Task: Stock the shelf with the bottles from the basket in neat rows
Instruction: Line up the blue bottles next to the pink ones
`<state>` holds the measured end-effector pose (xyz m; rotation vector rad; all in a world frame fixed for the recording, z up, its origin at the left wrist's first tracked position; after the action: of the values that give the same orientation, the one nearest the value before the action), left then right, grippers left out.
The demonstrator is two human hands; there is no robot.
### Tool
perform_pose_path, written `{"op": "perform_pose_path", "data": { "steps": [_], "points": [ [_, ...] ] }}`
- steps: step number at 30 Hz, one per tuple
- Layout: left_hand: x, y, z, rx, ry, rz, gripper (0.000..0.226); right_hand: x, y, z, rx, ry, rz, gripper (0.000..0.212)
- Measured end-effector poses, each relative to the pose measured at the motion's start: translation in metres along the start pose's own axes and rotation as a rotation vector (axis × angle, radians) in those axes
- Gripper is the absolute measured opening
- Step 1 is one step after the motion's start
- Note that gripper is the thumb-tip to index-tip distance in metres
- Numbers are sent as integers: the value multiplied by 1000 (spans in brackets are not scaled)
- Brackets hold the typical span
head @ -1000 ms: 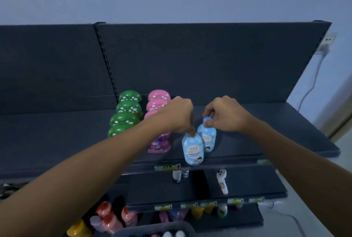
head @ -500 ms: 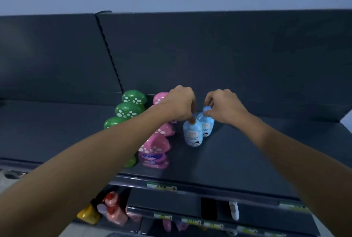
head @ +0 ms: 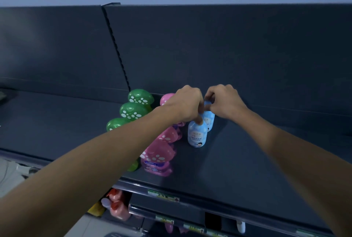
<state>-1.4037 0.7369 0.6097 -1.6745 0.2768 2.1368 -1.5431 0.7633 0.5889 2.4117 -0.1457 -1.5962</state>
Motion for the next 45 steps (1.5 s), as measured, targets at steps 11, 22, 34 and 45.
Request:
{"op": "perform_pose_path", "data": {
  "steps": [11,22,34,45],
  "points": [
    [1,1,-6,36,-56,28,30,3,10,1,-6,70,29,18],
    [4,-4,-5,73,-52,35,29,2,8,0,-19,107,22,18],
    [1,-15,-11,115,-36,81,49,-10,-12,-14,41,9,19,15],
    [-36,-72,-49,85,-75,179,24,-26,-69,-81,133,-64,63,16]
  ]
}}
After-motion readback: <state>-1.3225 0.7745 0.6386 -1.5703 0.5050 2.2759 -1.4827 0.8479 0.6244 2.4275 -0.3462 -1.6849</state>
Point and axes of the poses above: each hand's wrist, its own y-axis towards the middle knuckle, its own x-axis out of the palm, z = x × y, the point moved 4 cm from there along y, towards the middle knuckle, and after that the axes turned 15 degrees about -x, right-handed, at the moved point
